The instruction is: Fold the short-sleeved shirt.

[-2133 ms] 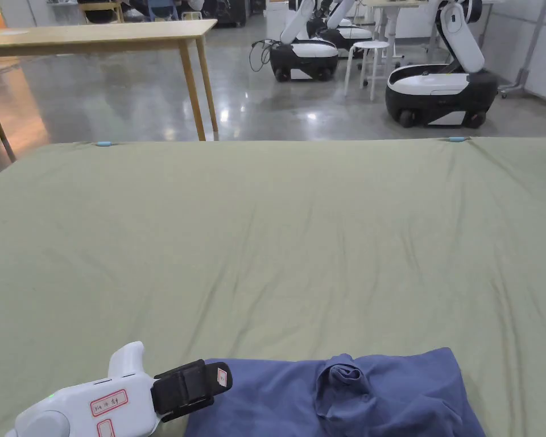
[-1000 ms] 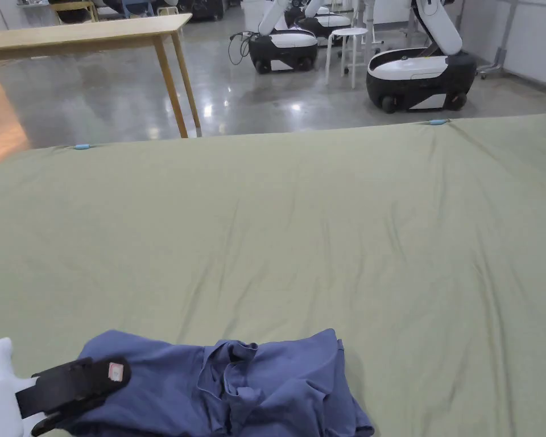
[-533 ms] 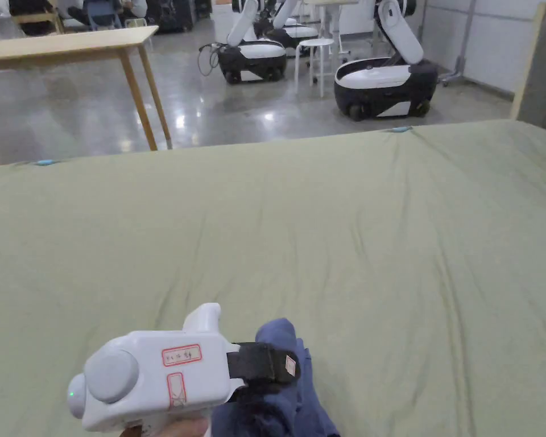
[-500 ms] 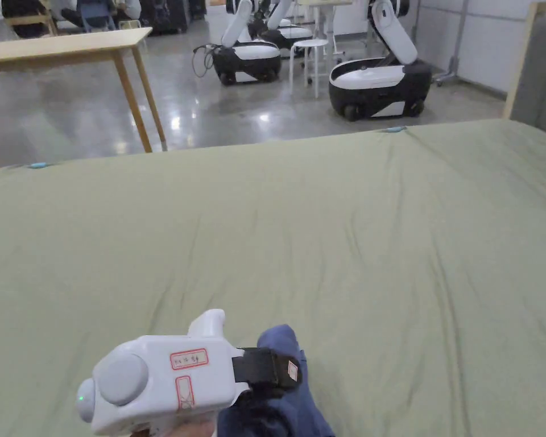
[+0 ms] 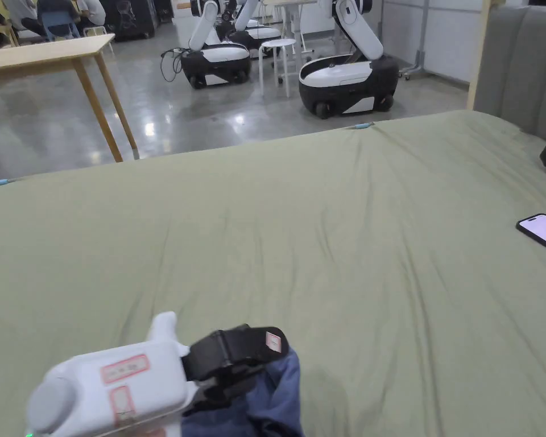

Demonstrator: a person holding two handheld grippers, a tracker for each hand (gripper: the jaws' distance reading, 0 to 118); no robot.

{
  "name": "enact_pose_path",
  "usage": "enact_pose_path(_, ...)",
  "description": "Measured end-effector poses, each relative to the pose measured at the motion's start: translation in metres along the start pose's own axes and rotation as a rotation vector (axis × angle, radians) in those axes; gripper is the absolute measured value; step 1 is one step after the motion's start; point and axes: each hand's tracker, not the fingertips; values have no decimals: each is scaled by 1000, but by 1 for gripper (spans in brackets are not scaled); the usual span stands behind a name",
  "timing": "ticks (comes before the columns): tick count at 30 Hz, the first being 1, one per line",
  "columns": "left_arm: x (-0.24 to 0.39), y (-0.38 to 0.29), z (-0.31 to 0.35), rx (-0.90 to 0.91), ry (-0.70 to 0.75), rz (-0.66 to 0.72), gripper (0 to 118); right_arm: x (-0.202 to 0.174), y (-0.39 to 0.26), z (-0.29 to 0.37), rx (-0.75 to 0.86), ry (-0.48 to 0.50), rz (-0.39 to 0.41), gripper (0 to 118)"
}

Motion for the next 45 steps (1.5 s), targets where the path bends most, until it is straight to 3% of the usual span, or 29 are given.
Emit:
enact_pose_path(3, 22, -7, 56, 129, 5, -123, 84, -3, 2, -5, -6, 9, 9, 1)
enact_pose_path(4, 26, -13, 75, 176, 1, -148, 75, -5, 2, -7, -7, 14, 13, 1)
enact_pose_path(6, 28, -25, 105, 189, -69, -127, 4, -8, 4, -11, -6, 25, 18, 1)
enact_pose_path(7, 22, -34, 118, 196, -109, -52, 0, -10, 5, -13, -4, 32, 18, 1)
enact_pose_path(10, 21, -46, 140, 191, -104, -60, 0, -16, 7, -21, 1, 59, 20, 1)
enact_pose_path(14, 30, -44, 128, 156, 88, -170, 0, -27, 11, -31, 2, 84, 34, 1)
enact_pose_path(22, 14, -24, -42, -129, 110, -239, 0, -40, 8, -26, -15, 114, 56, 1)
enact_pose_path(25, -3, -26, -98, -209, 240, -272, 0, -34, 5, -17, -14, 93, 36, 1)
enact_pose_path(29, -28, -28, -118, -164, 350, -237, 0, -25, 0, -5, -14, 43, 13, 1)
enact_pose_path(34, -22, -31, -98, -145, 341, -254, 0, -15, -7, -3, -32, 21, -3, 1)
enact_pose_path(37, 3, -37, -51, -46, 178, -340, 0, -20, -4, -11, -31, 44, 9, 1)
enact_pose_path(40, 26, -48, 19, 56, 65, -396, 0, -28, 6, -29, -3, 131, 9, 1)
enact_pose_path(45, 26, -69, 105, 210, 80, -396, 0, -41, 18, -106, -1, 338, -57, 1)
